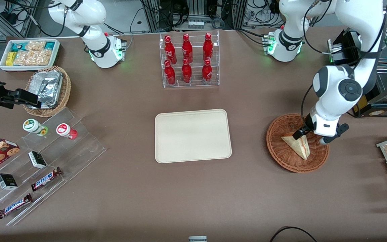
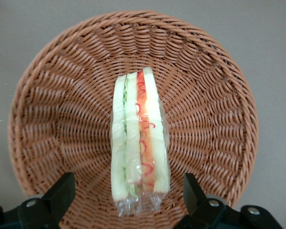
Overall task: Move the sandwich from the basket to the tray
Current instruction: 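Lower the left gripper and close it on the wrapped sandwich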
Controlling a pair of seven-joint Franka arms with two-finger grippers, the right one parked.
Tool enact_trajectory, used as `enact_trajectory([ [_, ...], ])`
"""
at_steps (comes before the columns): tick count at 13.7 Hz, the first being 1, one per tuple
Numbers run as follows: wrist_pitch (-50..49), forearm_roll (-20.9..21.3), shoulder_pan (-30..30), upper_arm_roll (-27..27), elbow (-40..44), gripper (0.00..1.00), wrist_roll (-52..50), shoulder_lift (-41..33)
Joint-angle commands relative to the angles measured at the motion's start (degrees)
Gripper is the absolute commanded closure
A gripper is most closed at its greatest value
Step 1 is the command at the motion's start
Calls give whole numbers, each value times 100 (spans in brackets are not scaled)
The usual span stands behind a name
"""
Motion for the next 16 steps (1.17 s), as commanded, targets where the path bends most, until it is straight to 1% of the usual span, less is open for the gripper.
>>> enact_trajectory([
  [1, 355, 78, -46, 32, -89, 0, -266, 132],
  [5, 584, 78, -46, 32, -71, 1, -266, 369],
  [6, 584, 78, -46, 32, -54, 8, -266, 387],
  [7, 584, 78, -46, 32, -45, 28, -266, 387],
  [8, 584, 78, -46, 40, -45, 63, -257, 379],
  [9, 584, 78, -46, 41, -27, 91, -240, 370],
  [10, 567, 78, -46, 41, 25, 100, -231, 361],
  [13, 401, 87, -55, 32, 69, 100, -204, 134],
  [15, -203, 139, -116, 6, 279, 100, -178, -130],
  [16, -616, 340, -265, -3, 437, 100, -178, -253],
])
